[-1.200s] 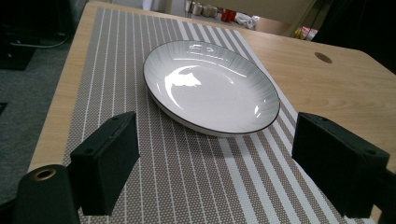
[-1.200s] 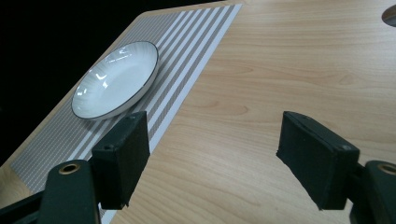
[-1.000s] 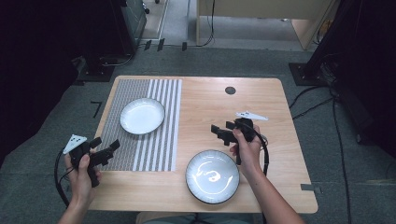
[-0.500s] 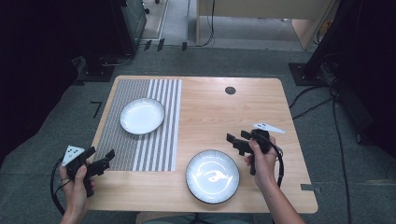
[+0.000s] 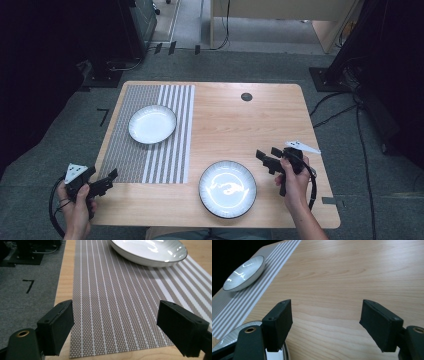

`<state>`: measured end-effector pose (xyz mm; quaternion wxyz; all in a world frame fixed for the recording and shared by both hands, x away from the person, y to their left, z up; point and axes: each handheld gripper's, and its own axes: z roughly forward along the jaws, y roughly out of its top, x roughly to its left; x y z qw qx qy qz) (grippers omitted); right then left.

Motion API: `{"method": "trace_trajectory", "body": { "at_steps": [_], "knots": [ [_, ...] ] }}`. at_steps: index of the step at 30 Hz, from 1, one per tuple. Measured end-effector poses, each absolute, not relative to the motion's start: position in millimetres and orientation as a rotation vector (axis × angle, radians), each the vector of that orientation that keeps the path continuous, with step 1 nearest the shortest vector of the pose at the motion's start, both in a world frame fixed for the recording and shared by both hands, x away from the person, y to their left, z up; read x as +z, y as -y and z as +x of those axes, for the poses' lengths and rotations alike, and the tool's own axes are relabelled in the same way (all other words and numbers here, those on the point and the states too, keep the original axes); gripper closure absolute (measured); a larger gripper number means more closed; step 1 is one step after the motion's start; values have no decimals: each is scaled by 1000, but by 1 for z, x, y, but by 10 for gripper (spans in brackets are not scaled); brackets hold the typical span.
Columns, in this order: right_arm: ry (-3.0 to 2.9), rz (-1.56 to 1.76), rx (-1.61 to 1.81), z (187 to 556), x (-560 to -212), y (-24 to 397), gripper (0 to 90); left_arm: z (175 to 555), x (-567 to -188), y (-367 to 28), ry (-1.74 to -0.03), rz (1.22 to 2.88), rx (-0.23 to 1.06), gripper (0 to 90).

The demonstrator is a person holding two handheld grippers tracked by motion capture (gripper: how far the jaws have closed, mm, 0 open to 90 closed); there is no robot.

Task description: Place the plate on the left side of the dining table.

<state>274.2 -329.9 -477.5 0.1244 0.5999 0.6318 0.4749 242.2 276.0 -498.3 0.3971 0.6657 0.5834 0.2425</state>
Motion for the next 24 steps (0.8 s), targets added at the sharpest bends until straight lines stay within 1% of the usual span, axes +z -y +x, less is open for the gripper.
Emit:
{"method": "trace_trajectory", "body": {
  "at_steps": [14,24],
  "knots": [
    [-1730,1850,1303,243,-496,384,258,242,-511,-276,-1485,1757,603,140],
    [-1671,1898,1234,224,-504,413,258,243,-516,-275,-1488,1789,592,139]
  ]
}}
